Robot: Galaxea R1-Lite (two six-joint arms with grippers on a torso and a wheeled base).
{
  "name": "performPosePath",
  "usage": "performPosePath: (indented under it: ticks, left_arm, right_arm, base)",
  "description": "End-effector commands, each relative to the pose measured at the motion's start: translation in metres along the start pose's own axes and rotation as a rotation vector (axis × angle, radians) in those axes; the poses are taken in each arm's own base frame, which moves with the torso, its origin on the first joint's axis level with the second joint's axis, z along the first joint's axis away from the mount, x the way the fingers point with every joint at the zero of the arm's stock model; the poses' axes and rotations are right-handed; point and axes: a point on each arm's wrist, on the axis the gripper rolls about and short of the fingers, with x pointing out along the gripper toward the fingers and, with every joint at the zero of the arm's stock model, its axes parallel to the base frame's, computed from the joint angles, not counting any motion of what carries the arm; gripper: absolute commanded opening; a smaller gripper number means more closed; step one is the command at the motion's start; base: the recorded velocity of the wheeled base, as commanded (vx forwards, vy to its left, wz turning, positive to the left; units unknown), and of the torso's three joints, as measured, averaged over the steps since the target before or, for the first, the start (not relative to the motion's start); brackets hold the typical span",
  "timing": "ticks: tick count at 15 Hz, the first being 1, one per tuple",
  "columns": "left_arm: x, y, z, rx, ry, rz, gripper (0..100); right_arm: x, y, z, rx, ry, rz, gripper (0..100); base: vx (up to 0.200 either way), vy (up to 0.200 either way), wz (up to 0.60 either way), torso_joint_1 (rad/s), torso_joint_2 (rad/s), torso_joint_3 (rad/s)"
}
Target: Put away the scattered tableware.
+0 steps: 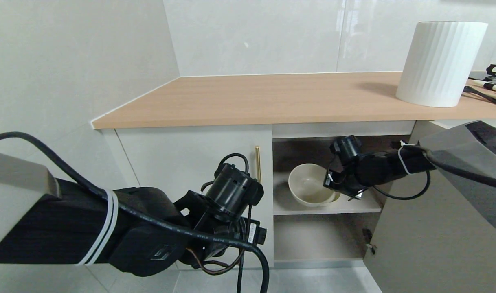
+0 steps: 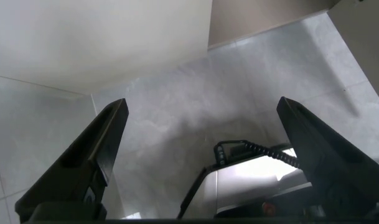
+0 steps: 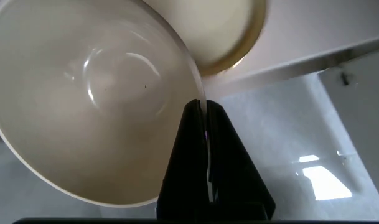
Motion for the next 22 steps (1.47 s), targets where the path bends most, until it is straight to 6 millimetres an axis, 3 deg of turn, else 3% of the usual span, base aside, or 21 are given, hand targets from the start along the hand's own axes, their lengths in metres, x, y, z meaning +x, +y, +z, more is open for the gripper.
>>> performPosePath:
  ticks: [1,6,22]
  left_arm:
    - [0.000,0.000,0.000,0.000,0.001,0.001,100]
    - [0.001,0.000,-0.001,0.001,0.002,0.001,100]
    - [0.002,0.000,-0.001,-0.012,0.004,0.003,100]
  right_arm:
    - [0.024,-0.007,0.004,0.017,-0.012,-0.033,0]
    - [0.043,-0.018,0.013,0.044,-0.040,-0.072,0]
    - [0.060,-0.032,0.021,0.071,-0.072,-0.120,0]
  base:
    - [0.000,0.000,0.00,0.000,0.00,0.000]
    - [0.000,0.000,0.00,0.000,0.00,0.000]
    - [0.000,0.000,0.00,0.000,0.00,0.000]
